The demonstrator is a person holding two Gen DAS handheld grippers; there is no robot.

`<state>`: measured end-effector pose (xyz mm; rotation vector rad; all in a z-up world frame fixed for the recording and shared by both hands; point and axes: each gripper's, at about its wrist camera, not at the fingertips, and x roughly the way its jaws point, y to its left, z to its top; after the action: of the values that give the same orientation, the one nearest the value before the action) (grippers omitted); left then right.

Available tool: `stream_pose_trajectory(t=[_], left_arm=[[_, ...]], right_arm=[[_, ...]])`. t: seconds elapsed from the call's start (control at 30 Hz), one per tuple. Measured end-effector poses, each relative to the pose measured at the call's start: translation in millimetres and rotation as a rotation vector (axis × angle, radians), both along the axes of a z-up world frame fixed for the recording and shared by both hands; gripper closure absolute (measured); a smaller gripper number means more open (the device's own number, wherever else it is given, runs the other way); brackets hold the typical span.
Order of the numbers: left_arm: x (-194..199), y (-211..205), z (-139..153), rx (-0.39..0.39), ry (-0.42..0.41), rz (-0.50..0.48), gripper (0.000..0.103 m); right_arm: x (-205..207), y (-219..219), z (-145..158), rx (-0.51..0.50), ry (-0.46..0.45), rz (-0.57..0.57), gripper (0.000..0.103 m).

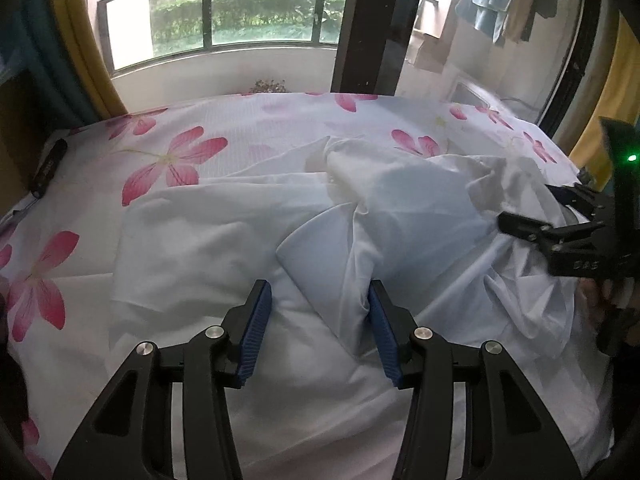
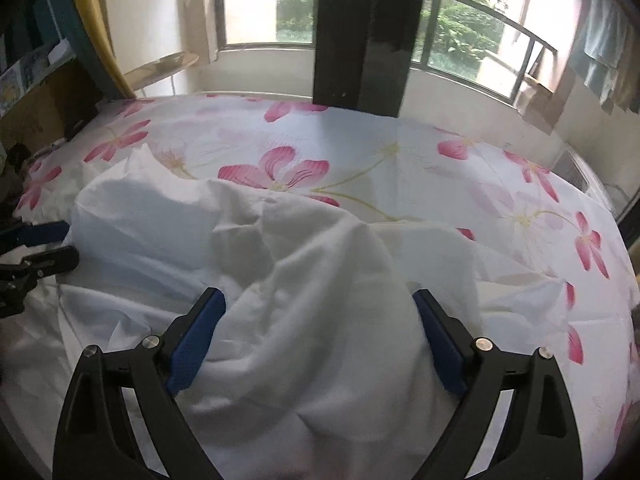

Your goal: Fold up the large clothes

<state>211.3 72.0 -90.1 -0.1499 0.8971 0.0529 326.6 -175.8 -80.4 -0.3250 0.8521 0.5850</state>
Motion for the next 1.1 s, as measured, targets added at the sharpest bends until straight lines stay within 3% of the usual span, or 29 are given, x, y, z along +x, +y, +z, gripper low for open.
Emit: stream_pose_trajectory(t=[0.13,0.33,0.57,0.8,0.87,1.03,1.1], left_arm=[[-5,1,3,-0.007,0.003,0.015,0.053],[-10,0,-2,0.019,-0.019,0.0,0.053],[-21,1,4,0.018,0.0,0.026,0.053],[-38,-4,28,-0.026,-0.088,0.001,0.053],[-33,-8,27,-0.021,-0.078,-0.018,0.053],[-17,-7,2,-0.003,0.038,0.015,0.053],[-19,-8,1,0.038,0.025,0.016,0.053]], right_arm=[[-7,-15,7,0.015,-0.004,-0.022,0.01],[-21,-26,-8,0.004,-0.006,-0.029,0.01],[-35,-45,16,0.062,-0.03,-0.027,0.01],[-32,-83,16,0.09,-0.013,-0.109,0.01],[-27,-88,11,0.087,0.002,-0.12,0.01],[-21,-84,-11,0.046,0.055,-0.097,0.013],[-25,-83,-12,0.028,0.04,-0.086,0.014]])
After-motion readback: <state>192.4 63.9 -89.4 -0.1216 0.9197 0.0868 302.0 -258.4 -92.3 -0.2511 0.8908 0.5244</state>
